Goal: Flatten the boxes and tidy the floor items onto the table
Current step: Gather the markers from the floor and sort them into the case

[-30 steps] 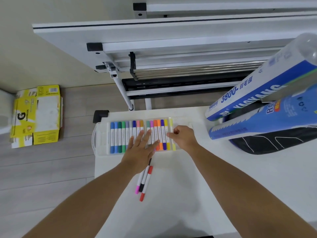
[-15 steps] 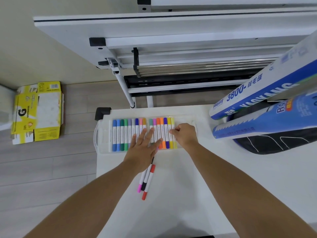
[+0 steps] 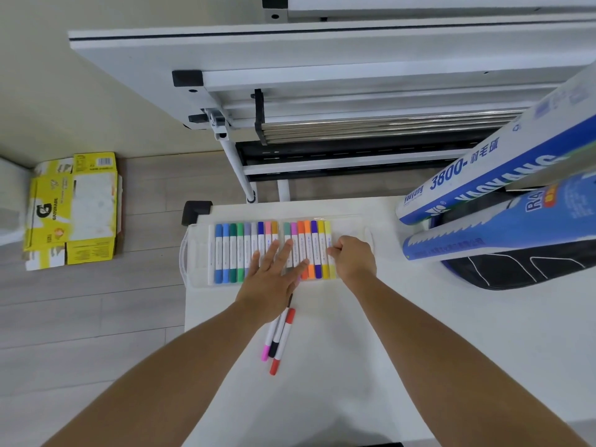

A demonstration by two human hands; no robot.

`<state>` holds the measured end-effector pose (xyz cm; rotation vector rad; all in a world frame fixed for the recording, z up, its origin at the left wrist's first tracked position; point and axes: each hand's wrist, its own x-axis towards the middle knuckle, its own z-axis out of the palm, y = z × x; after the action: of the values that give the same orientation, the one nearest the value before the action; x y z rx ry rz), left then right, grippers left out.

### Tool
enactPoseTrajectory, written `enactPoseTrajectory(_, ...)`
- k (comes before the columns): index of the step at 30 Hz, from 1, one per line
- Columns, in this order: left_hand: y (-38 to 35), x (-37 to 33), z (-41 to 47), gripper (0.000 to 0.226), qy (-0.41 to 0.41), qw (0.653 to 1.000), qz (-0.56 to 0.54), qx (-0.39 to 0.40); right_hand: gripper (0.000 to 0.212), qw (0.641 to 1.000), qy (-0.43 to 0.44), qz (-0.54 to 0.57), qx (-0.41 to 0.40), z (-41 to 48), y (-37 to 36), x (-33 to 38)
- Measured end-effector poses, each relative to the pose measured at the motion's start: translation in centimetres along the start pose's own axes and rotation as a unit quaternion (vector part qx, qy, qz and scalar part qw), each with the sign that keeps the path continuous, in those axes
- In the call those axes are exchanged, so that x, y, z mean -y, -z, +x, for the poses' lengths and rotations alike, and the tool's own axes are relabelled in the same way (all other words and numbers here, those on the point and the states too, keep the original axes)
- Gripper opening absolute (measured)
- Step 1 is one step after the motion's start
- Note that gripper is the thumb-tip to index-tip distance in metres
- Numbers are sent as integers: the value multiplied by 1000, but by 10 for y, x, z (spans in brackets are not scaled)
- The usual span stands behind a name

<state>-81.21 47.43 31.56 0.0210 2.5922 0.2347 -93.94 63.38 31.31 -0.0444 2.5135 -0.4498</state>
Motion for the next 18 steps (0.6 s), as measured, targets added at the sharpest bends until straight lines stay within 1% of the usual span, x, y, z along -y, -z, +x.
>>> enactPoseTrajectory(4,-2,5,0,57,-11,1000,2,3,25,999,-6,-37,-22,-4,8,2)
enactPoseTrajectory(8,1,16,-13,54,-20,1000,-15,-10,21,997,65,-28,-13,-38,1,4)
enactPoseTrajectory(10,0,25,-24,53,-15,999,-25,-18,24,994,101,-20,17,-64,-10,5)
enactPoseTrajectory(12,-4,34,-36,52,-7,1000,-18,-18,31,990,115,-33,73,-87,-27,4)
enactPoseTrajectory(15,-7,46,-46,52,-1,1000,0,-11,38,981,93,-76,153,-109,-53,4)
enactPoseTrajectory(18,-7,53,-48,53,-2,1000,9,-10,34,976,83,-82,181,-121,-69,7)
